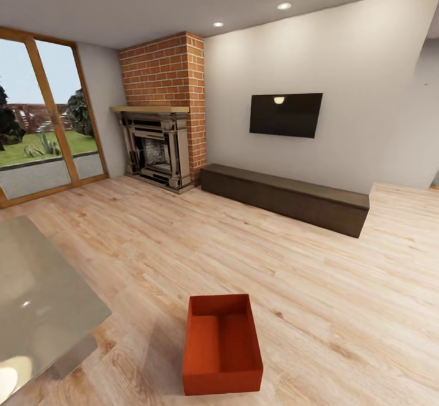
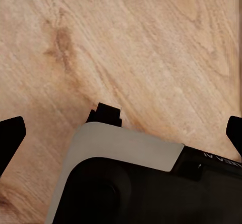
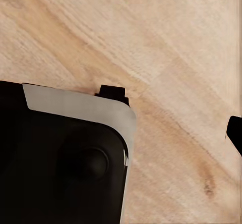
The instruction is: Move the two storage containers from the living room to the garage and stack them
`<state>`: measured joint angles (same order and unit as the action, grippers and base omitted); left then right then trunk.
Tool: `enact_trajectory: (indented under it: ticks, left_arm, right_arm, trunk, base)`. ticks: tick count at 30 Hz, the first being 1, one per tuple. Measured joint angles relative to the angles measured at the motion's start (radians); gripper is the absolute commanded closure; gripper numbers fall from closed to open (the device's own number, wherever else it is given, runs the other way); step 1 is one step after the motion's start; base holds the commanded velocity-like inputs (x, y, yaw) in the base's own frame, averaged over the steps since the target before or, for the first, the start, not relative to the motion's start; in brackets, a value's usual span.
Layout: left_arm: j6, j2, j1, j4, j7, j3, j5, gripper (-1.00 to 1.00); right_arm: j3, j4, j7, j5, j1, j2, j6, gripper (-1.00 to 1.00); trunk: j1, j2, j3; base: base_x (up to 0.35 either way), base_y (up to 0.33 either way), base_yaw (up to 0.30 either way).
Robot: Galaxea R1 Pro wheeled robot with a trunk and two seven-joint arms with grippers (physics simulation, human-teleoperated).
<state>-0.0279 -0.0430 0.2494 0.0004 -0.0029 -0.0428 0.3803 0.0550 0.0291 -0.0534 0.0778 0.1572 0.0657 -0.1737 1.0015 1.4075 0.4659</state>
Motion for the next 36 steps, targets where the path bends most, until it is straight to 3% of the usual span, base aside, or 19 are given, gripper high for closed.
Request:
enact_trajectory:
  ticks: [29, 36]
  left_arm:
    - [-0.001, 0.000, 0.000, 0.000, 0.000, 0.000, 0.000, -1.00]
    - [-0.001, 0.000, 0.000, -0.001, -0.001, 0.000, 0.000, -1.00]
  right_arm:
    - [0.000, 0.000, 0.000, 0.002, 0.001, 0.000, -0.001, -1.00]
    - [0.000, 0.000, 0.000, 0.002, 0.001, 0.000, -0.001, -1.00]
  trunk:
    - [0.000, 0.000, 0.000]
    - [0.001, 0.000, 0.000]
  base:
    - [0.311, 0.000, 0.000]
    - [0.045, 0.000, 0.000]
